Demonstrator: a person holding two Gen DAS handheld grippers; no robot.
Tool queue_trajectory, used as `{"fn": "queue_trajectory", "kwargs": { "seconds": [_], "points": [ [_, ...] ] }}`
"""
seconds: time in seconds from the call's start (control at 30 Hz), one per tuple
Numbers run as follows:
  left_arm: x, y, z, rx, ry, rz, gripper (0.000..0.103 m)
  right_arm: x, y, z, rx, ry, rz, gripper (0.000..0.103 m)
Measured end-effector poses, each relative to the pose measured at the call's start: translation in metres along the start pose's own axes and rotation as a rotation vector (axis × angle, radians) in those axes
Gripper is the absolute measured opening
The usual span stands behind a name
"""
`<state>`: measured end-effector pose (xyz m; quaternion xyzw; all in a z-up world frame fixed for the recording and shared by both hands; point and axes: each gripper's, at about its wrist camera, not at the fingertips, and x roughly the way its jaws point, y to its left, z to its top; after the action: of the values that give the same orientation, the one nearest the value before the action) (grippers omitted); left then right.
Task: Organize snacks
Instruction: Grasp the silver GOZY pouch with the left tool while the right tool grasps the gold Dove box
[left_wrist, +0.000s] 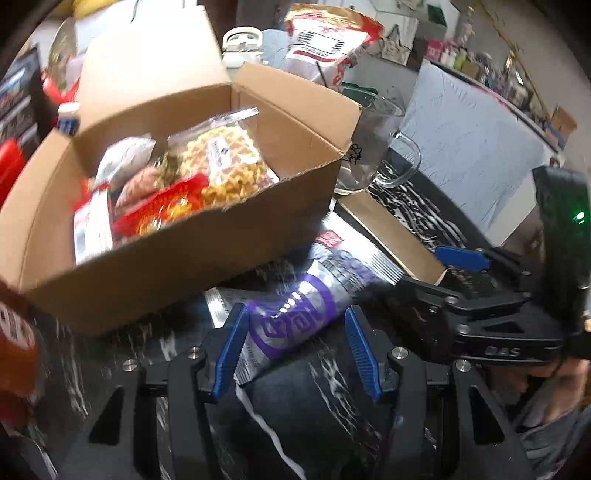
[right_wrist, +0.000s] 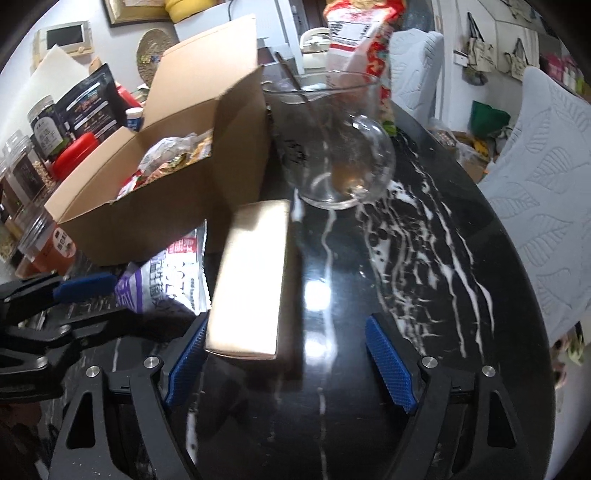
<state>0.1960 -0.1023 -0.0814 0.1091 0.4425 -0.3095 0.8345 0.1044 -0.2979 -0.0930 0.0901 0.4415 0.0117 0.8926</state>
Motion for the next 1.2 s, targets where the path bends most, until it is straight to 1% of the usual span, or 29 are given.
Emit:
{"fn": "queue_trajectory", "kwargs": {
  "seconds": [0.03, 0.2, 0.33, 0.43, 0.5, 0.53, 0.6, 0.67, 0.73, 0.77, 0.8, 0.97, 1.1, 1.2],
  "points": [
    [0.003, -0.002, 0.002, 0.015, -0.005, 0.009, 0.054, 0.001, -0.002, 0.000, 0.003, 0.002, -0.001, 0.083],
    [0.004, -0.004, 0.012, 0.078, -0.044, -0.013, 0.054, 0.003, -0.012, 0.001, 0.025, 0.016, 0.012, 0.083],
    [0.000, -0.013, 0.019, 0.159, -0.072, -0.032, 0.054, 0.002, -0.013, 0.002, 0.016, 0.014, 0.016, 0.083],
    [0.008, -0.018, 0.023, 0.200, -0.046, -0.022, 0.054, 0.002, -0.013, 0.004, 0.012, 0.008, 0.020, 0.083],
    [0.016, -0.018, 0.025, 0.203, -0.007, -0.036, 0.054, 0.001, -0.012, 0.006, 0.007, 0.001, 0.022, 0.083],
    [0.020, -0.017, 0.024, 0.198, 0.015, -0.053, 0.054, 0.001, -0.011, 0.008, 0.003, -0.004, 0.023, 0.080],
    [0.029, -0.016, 0.023, 0.187, 0.058, -0.072, 0.054, 0.003, -0.012, 0.009, -0.004, -0.003, 0.026, 0.079],
    [0.030, -0.015, 0.021, 0.191, 0.053, -0.077, 0.054, 0.006, -0.013, 0.009, -0.003, 0.006, 0.045, 0.074],
    [0.030, -0.015, 0.020, 0.190, 0.053, -0.080, 0.054, 0.008, -0.015, 0.008, 0.010, 0.017, 0.076, 0.060],
    [0.030, -0.016, 0.019, 0.188, 0.054, -0.081, 0.054, 0.009, -0.016, 0.008, 0.013, 0.020, 0.081, 0.057],
    [0.030, -0.015, 0.019, 0.184, 0.056, -0.082, 0.054, 0.009, -0.015, 0.008, 0.013, 0.020, 0.082, 0.050],
    [0.029, -0.012, 0.015, 0.112, 0.078, -0.135, 0.054, 0.005, -0.009, 0.006, -0.019, 0.007, 0.081, 0.045],
    [0.026, -0.020, 0.008, 0.109, 0.095, -0.097, 0.054, -0.003, -0.003, 0.002, -0.044, -0.012, 0.077, 0.042],
    [0.022, -0.025, 0.001, 0.100, 0.105, -0.083, 0.054, -0.009, 0.001, -0.002, -0.053, -0.020, 0.086, 0.041]
  ]
}}
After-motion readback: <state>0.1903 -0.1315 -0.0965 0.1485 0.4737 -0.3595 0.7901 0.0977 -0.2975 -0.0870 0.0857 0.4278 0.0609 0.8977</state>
